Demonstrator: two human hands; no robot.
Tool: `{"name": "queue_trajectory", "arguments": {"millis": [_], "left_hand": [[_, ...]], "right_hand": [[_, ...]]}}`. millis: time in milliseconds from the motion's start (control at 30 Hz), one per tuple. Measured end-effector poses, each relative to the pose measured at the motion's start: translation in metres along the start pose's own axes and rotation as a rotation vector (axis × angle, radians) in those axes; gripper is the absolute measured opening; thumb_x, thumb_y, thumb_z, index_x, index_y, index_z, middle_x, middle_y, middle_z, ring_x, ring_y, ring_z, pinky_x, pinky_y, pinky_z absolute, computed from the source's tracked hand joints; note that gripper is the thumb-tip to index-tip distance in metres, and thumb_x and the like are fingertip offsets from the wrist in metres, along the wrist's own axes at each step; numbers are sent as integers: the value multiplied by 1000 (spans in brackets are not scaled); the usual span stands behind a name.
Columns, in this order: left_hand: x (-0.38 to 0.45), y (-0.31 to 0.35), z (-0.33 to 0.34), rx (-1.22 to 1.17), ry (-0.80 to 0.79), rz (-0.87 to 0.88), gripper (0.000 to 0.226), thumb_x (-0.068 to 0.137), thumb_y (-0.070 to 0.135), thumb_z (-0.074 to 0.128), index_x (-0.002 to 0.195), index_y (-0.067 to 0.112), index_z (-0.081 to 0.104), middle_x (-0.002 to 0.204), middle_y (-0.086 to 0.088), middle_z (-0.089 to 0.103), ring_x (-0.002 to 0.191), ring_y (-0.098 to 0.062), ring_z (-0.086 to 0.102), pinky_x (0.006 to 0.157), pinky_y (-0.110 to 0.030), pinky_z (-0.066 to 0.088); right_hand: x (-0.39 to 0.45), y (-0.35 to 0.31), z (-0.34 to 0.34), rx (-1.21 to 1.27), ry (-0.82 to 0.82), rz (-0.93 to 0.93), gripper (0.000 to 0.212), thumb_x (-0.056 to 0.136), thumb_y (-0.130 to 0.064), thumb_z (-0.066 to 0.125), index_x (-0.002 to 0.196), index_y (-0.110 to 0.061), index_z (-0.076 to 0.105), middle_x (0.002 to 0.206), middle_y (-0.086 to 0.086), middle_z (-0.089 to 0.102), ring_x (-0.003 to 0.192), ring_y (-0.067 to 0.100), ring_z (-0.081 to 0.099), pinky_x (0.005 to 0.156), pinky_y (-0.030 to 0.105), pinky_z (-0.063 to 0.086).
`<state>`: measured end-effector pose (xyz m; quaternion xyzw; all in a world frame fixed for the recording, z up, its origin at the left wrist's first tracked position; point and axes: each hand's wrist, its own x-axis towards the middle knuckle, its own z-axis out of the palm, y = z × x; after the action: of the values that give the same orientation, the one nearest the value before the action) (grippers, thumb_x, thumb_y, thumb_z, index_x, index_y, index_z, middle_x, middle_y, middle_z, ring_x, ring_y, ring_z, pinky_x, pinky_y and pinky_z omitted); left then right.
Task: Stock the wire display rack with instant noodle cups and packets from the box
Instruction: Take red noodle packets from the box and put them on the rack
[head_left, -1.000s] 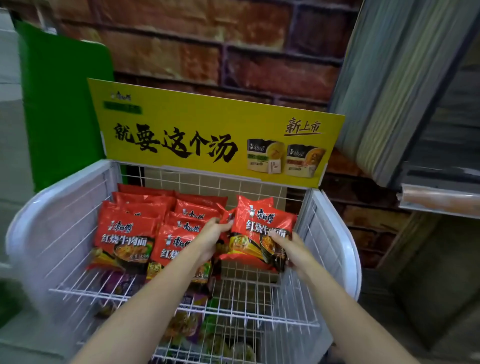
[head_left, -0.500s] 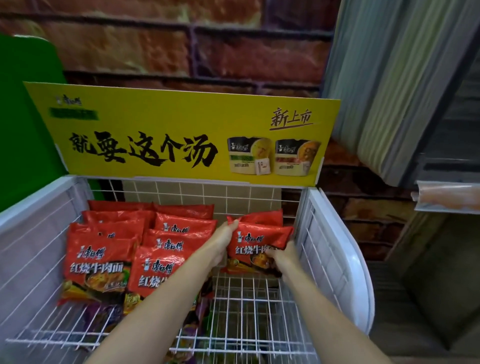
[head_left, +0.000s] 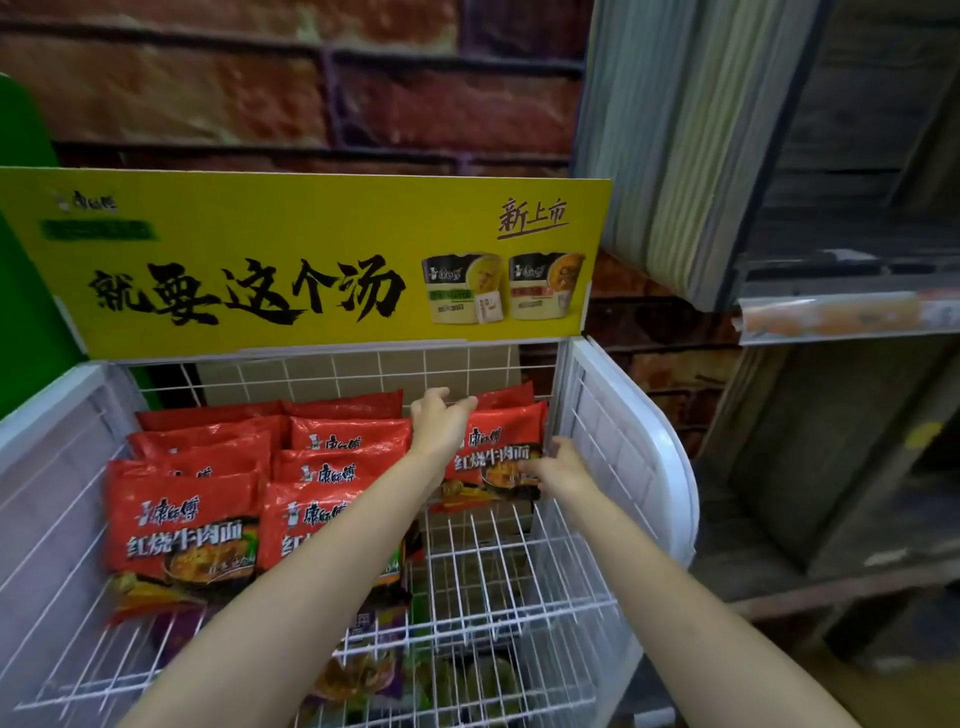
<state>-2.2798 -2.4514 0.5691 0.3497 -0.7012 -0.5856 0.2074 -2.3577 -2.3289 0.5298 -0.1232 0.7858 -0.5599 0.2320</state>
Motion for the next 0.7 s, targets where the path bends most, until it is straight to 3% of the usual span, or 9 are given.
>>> {"name": "queue_trajectory", "arguments": {"millis": [133, 200, 300, 400, 467, 600, 700], "left_hand": [[-29, 1, 8, -132, -130, 3, 17, 93, 18, 54, 109, 14, 53, 131, -9, 48, 114, -21, 49, 99, -36, 42], [-45, 0, 19, -198, -225, -6, 8, 94, 11, 51, 102, 11, 54, 112, -7, 58, 99, -19, 56, 80, -28, 51], [-69, 2, 38, -236, -348, -2, 10, 91, 5, 51, 96, 7, 60, 84, -6, 59, 69, -15, 59, 51, -18, 49], [-87, 6, 51, -223, -414, 12, 10, 88, 4, 54, 82, 8, 61, 72, -4, 59, 57, -12, 53, 46, -17, 43], [-95, 11, 60, -230, -462, 12, 14, 89, 5, 54, 76, 10, 59, 71, -4, 59, 55, -12, 51, 45, -17, 39], [-115, 25, 85, -164, -557, 7, 11, 90, 11, 54, 80, 12, 60, 72, -2, 60, 55, -11, 51, 48, -20, 35], [-134, 32, 113, -93, -652, 60, 9, 89, 14, 57, 81, 13, 62, 70, -3, 62, 52, -11, 50, 48, -19, 36]], "right_hand": [[-37, -4, -3, -1, 21, -67, 24, 86, -2, 61, 103, -12, 48, 101, 4, 54, 96, 21, 58, 77, 32, 49], [-57, -4, -10, 2, 23, -74, 17, 87, -1, 59, 98, -12, 51, 92, 6, 58, 78, 15, 59, 66, 26, 50], [-88, -5, -22, -32, 32, -67, 12, 91, -3, 53, 84, -11, 51, 79, 12, 60, 60, 14, 57, 53, 20, 46], [-113, -7, -39, -46, 47, -74, 6, 96, -9, 49, 94, -7, 54, 75, 10, 62, 57, 13, 57, 45, 14, 45], [-127, -5, -56, -57, 63, -79, 11, 97, -12, 48, 95, -6, 56, 72, 5, 62, 57, 11, 57, 47, 13, 44], [-151, 7, -96, -58, 179, -63, 16, 96, -15, 51, 99, -2, 61, 73, 4, 65, 57, 10, 60, 56, 19, 46], [-166, 19, -123, -66, 245, -43, 19, 96, -14, 50, 103, 0, 61, 72, 3, 65, 55, 10, 58, 53, 20, 43]]}}
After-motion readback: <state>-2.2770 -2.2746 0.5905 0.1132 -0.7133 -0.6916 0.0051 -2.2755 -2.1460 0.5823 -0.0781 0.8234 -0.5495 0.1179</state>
